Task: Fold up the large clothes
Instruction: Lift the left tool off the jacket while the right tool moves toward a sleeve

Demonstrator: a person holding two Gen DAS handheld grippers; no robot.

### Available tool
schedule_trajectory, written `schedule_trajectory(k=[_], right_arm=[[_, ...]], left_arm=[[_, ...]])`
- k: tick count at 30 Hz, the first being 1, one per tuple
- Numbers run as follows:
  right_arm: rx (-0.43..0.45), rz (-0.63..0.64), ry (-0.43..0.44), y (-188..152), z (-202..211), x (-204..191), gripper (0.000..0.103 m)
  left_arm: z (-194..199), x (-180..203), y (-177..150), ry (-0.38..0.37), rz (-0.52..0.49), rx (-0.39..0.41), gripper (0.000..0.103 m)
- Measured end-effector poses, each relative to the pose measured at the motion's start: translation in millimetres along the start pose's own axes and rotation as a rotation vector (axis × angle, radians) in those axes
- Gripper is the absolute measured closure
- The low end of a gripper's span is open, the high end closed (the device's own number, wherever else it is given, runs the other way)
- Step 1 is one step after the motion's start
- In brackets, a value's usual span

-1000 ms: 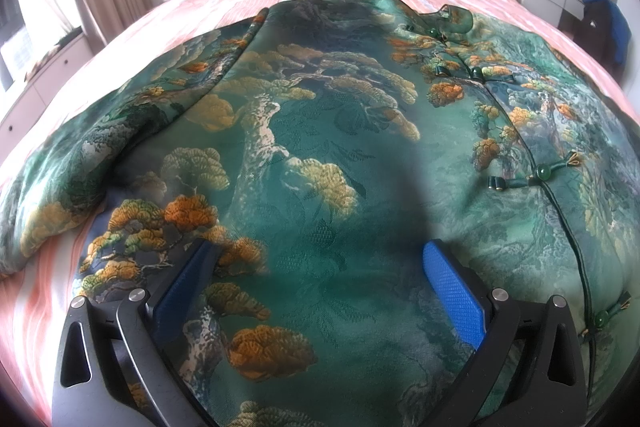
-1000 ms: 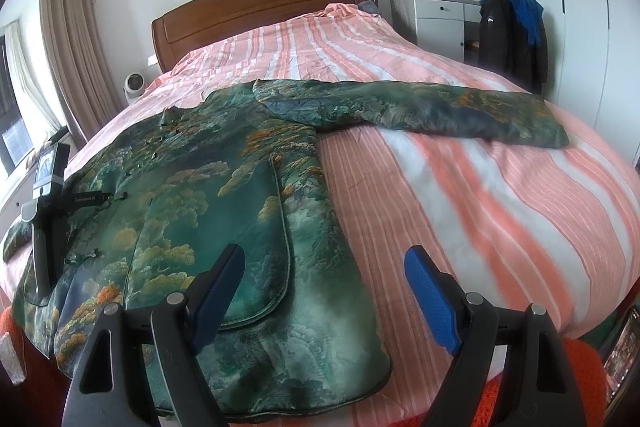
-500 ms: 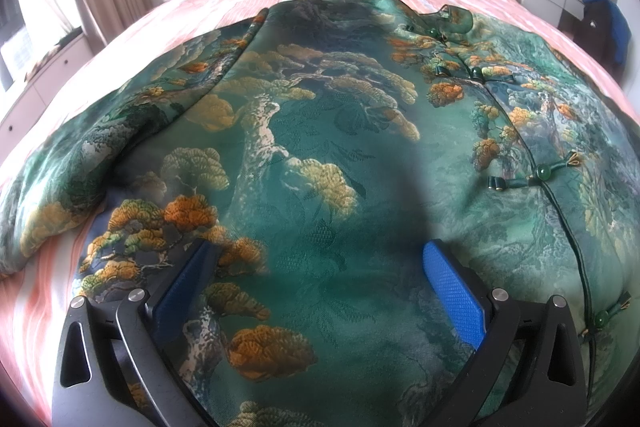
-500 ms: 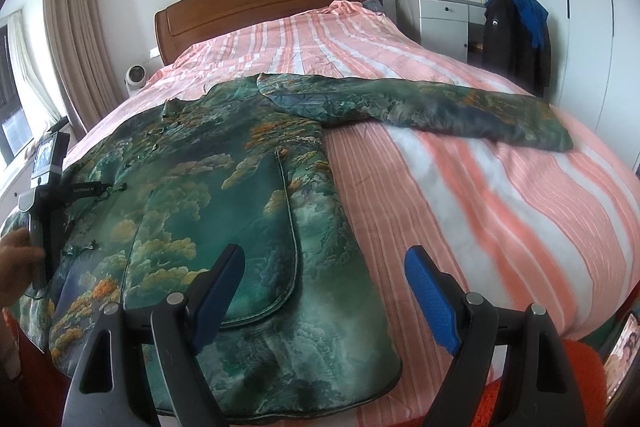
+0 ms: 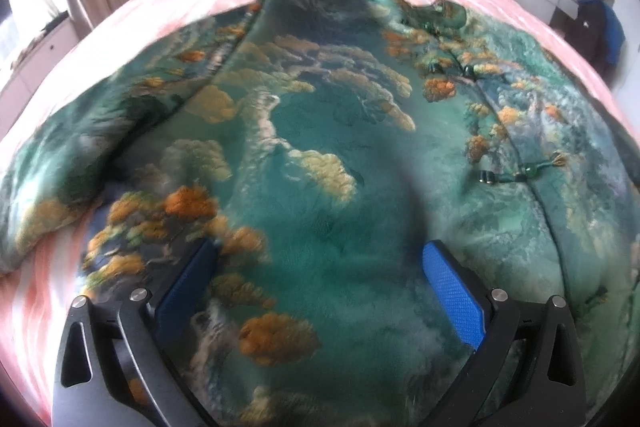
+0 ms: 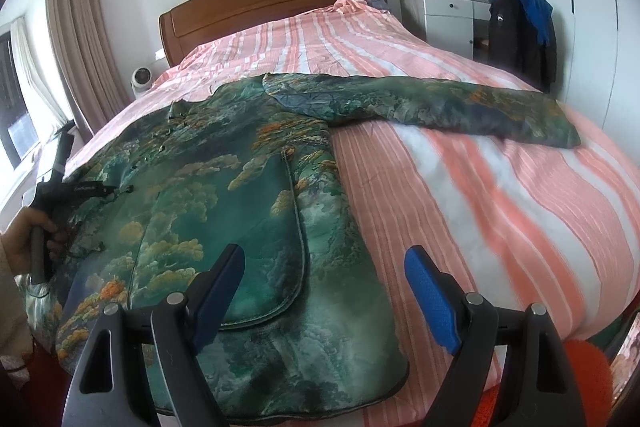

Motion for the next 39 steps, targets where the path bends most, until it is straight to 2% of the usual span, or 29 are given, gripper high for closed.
schedule_trajectory(k=[4,9,12,16,19,24,28,33,36,39], right_arm=[[0.0,-0.052,0.007,1,0,11,0.022],[-0.01,-0.085,0.006,1,-3,17,0.022],[-0.021,-0.074,0.006,1,-6,14,0.022],[-0.027,-0.043,0.004,-1,-8,6,0.022],[-0.028,-0.023,0.002,-2,-8,2,0.022],[-0.019,-0.016,0.001,-2,-6,1,0.022],[-0.02,-0.033,0.004,-1,-6,5,0.022],[-0.02,-0.047,0.01,-1,-5,9,0.022],[-0.018,-0.051,0.012,-1,-6,9,0.022],[-0.018,-0.052,0.012,0,-6,9,0.022]], left_arm=[[45,-6,-7,0.008,0.014,0.105,0.001],[126,-13,-18,0.021,0.017,0.254,0.0],[161,-17,-31,0.009,0.041,0.297,0.0],[176,-16,-50,0.024,0.067,0.325,0.0],[181,-8,-62,0.046,0.051,0.356,0.0],[200,1,-64,0.004,0.076,0.394,0.0],[217,11,-61,0.032,0.067,0.43,0.0],[226,24,-63,0.039,0.055,0.444,0.0],[226,31,-69,0.076,0.054,0.462,0.0],[219,35,-74,0.09,0.045,0.442,0.0]])
Point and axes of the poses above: each gripper's, at about its wrist camera, not at the fingertips, and z roughly against the way its jaws point, x to its right, y to its top, the point moved 4 cm from there along -z, roughly the way its jaws point, and after that the axes turned 2 degrees about y, right-handed, at the moved point
